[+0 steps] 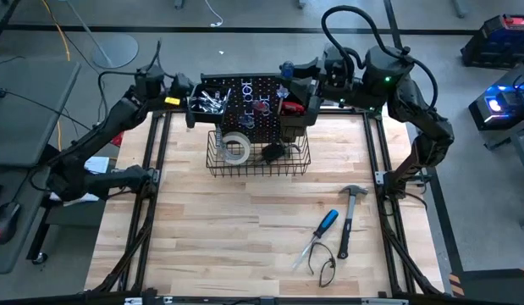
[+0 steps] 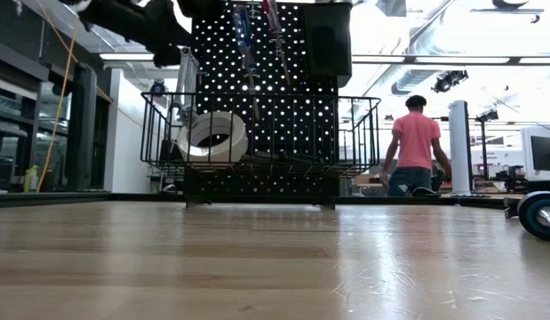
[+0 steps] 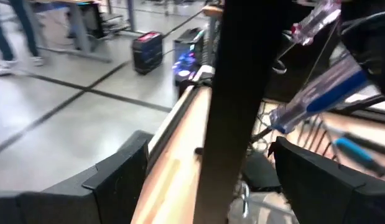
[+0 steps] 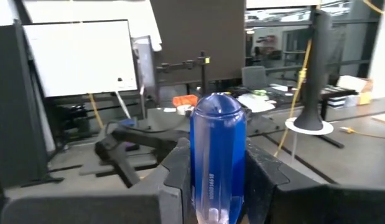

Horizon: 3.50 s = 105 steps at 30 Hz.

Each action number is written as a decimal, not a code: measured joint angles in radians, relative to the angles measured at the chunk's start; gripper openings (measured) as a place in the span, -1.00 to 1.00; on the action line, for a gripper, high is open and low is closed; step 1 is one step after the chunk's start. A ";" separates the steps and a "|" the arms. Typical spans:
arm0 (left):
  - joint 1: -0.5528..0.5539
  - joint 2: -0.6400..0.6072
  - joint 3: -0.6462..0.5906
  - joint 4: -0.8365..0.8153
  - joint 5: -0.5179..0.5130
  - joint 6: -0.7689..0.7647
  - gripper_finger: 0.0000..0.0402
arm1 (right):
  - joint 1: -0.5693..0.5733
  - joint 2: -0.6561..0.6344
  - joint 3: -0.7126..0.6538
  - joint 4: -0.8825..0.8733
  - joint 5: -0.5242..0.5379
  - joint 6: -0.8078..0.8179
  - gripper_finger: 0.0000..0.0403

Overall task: Hang tools onto peg board
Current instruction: Hang the blue transparent screwdriver on the peg board, then put the red transparent screwdriver in the right black bin on the pegboard

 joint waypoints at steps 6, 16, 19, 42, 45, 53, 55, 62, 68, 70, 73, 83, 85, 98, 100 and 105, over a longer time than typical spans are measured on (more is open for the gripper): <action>0.040 0.070 0.000 0.112 0.164 -0.059 0.61 | -0.001 0.008 0.000 0.014 -0.047 0.003 -0.60; 0.040 0.080 0.000 0.162 0.215 -0.067 0.61 | -0.100 0.082 0.001 0.187 -0.098 0.033 -0.60; 0.040 0.080 0.000 0.160 0.216 -0.067 0.61 | -0.141 0.124 0.001 0.240 -0.105 0.032 -0.60; 0.040 0.080 0.001 0.171 0.215 -0.060 0.61 | -0.198 0.250 0.001 0.235 -0.067 -0.003 -0.60; 0.040 0.080 0.001 0.171 0.215 -0.060 0.61 | -0.197 0.255 0.000 0.185 -0.043 -0.025 -0.60; 0.040 0.080 0.001 0.178 0.215 -0.060 0.61 | -0.187 0.255 0.000 0.143 -0.002 -0.045 -0.45; 0.040 0.080 0.001 0.178 0.215 -0.060 0.61 | -0.182 0.255 0.000 0.147 0.004 -0.046 -0.24; 0.040 0.080 0.001 0.177 0.215 -0.060 0.61 | -0.174 0.254 0.000 0.155 0.024 -0.043 0.11; 0.040 0.080 0.001 0.177 0.215 -0.044 0.61 | -0.174 0.229 0.005 0.141 0.025 -0.047 0.12; 0.040 0.080 0.001 0.177 0.215 -0.041 0.61 | -0.174 0.217 0.028 0.117 0.026 -0.053 0.13; 0.040 0.080 0.001 0.177 0.215 -0.041 0.61 | -0.174 0.182 0.025 0.082 0.026 -0.053 0.13; 0.040 0.080 0.001 0.177 0.215 -0.035 0.61 | -0.078 0.053 0.024 -0.125 0.025 0.070 0.13; 0.040 0.080 0.000 0.177 0.214 -0.036 0.61 | -0.042 0.038 0.024 -0.218 0.021 0.152 0.12; 0.040 0.080 0.001 0.176 0.215 -0.043 0.61 | 0.285 0.025 -0.227 -0.939 -0.108 1.011 0.12; 0.040 0.080 0.001 0.178 0.215 -0.043 0.61 | 0.322 0.015 -0.336 -0.911 -0.143 1.146 0.12; 0.040 0.080 0.001 0.177 0.215 -0.043 0.61 | 0.392 -0.009 -0.570 -0.867 -0.176 1.359 0.11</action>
